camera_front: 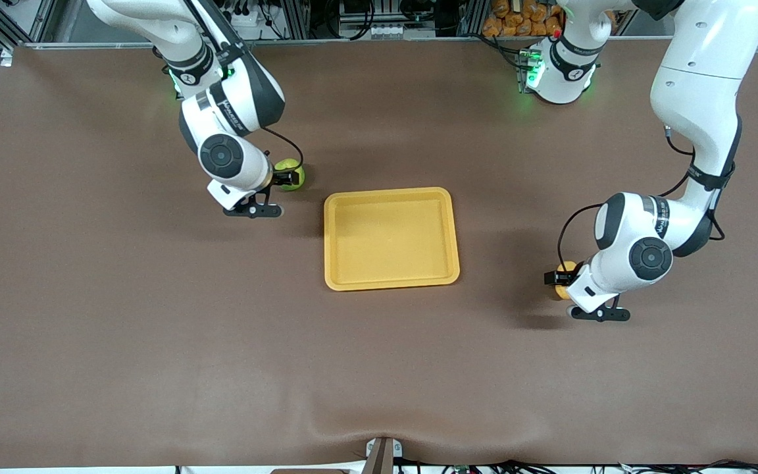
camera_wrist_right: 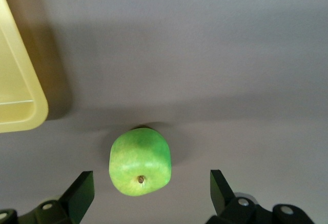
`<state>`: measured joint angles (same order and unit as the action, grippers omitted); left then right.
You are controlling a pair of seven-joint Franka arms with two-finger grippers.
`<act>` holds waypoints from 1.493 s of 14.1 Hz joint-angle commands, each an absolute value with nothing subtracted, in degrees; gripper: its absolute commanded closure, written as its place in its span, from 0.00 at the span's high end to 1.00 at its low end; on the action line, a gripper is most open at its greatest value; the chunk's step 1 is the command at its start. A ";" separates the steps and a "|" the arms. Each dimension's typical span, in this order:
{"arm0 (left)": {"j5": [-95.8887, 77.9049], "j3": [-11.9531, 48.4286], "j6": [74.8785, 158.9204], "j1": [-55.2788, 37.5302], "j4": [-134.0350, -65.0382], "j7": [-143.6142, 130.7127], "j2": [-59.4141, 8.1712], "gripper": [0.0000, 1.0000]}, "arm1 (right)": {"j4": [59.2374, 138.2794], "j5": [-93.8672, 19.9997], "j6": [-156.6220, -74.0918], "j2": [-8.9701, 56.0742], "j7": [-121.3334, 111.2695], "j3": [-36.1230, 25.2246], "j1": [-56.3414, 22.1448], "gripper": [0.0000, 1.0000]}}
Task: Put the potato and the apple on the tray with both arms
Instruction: 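Close the left gripper on the potato while the right gripper grasps the apple, then carry the potato with the left gripper and lower it onto the tray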
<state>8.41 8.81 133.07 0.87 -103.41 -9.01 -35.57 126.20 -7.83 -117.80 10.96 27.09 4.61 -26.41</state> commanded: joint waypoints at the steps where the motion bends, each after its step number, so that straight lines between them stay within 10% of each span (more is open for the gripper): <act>1: 10.11 8.88 133.77 0.97 -103.71 -10.37 -34.72 0.06 | 128.49 -8.52 -119.27 10.19 28.39 4.22 -28.30 1.00; 21: 9.32 10.98 119.97 -17.12 -101.34 -44.02 -22.23 0.00 | 135.17 -11.34 -132.80 15.99 29.97 4.13 -32.96 1.00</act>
<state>9.00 10.67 120.99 -14.99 -102.09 -40.81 -22.66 134.30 -10.36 -131.47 15.66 29.25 4.61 -31.77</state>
